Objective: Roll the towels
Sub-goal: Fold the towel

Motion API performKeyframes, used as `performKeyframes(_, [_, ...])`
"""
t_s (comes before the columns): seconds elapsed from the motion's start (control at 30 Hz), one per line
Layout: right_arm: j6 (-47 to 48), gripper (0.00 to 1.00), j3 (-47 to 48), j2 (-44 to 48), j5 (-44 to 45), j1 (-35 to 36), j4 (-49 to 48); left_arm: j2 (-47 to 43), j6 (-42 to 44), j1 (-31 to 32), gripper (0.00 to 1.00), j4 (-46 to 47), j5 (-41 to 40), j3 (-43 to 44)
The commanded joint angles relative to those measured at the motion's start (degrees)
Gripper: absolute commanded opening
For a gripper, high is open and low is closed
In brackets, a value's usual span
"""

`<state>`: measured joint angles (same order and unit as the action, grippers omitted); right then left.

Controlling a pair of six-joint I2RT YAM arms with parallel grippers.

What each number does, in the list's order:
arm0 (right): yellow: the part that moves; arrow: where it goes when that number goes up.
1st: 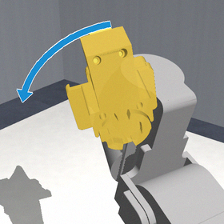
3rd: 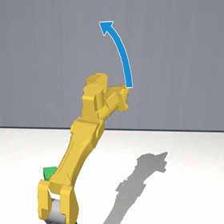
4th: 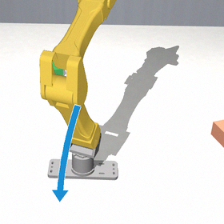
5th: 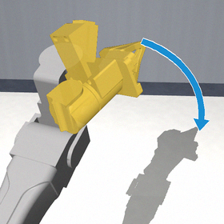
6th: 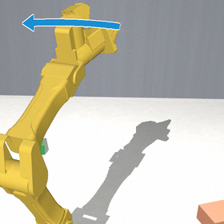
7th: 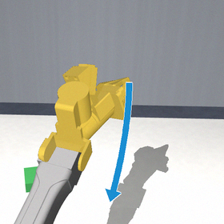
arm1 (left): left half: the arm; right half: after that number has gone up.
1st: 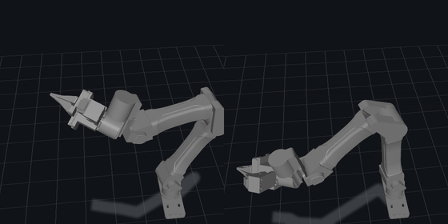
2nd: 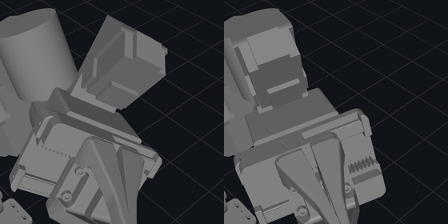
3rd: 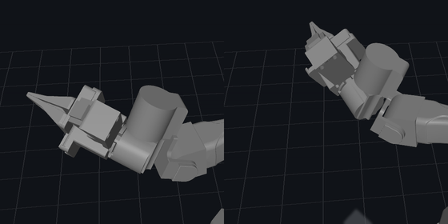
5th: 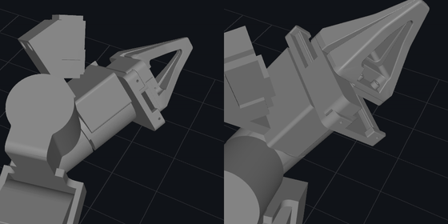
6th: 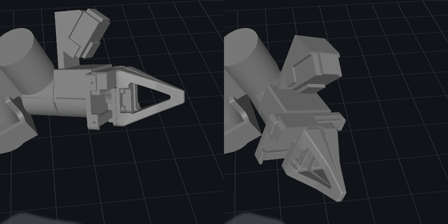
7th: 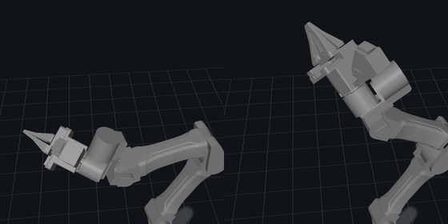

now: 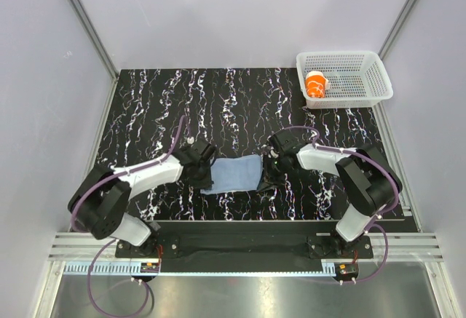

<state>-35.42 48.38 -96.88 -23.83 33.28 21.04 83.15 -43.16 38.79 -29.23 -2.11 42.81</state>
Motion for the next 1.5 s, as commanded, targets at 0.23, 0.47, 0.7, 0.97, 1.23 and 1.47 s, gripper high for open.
performKeyframes(0.23, [-5.7,0.17,-4.1,0.3,-3.0,0.9,-7.2,13.7,8.3,-6.2,0.21,-3.4,-5.9,17.6])
performKeyframes(0.47, [-9.7,0.16,-1.6,-1.6,-3.9,6.0,-10.0,20.4,15.5,-8.9,0.20,-8.2,-14.8,26.8])
performKeyframes(0.7, [-8.4,0.20,4.7,-0.5,-4.0,10.1,-7.1,25.7,20.8,-11.2,0.22,-8.8,-17.1,35.6])
performKeyframes(0.97, [-2.2,0.41,8.8,10.5,6.9,9.3,6.7,22.3,20.6,-11.9,0.23,-12.8,-19.0,38.8])
performKeyframes(1.23, [-6.2,0.56,-0.2,28.1,17.2,-0.7,6.9,2.9,20.4,-0.9,0.35,-8.8,-22.8,28.8])
performKeyframes(1.47, [-8.8,0.56,-2.3,28.1,21.4,-2.6,9.9,-1.4,16.5,14.3,0.35,0.2,-20.3,17.8])
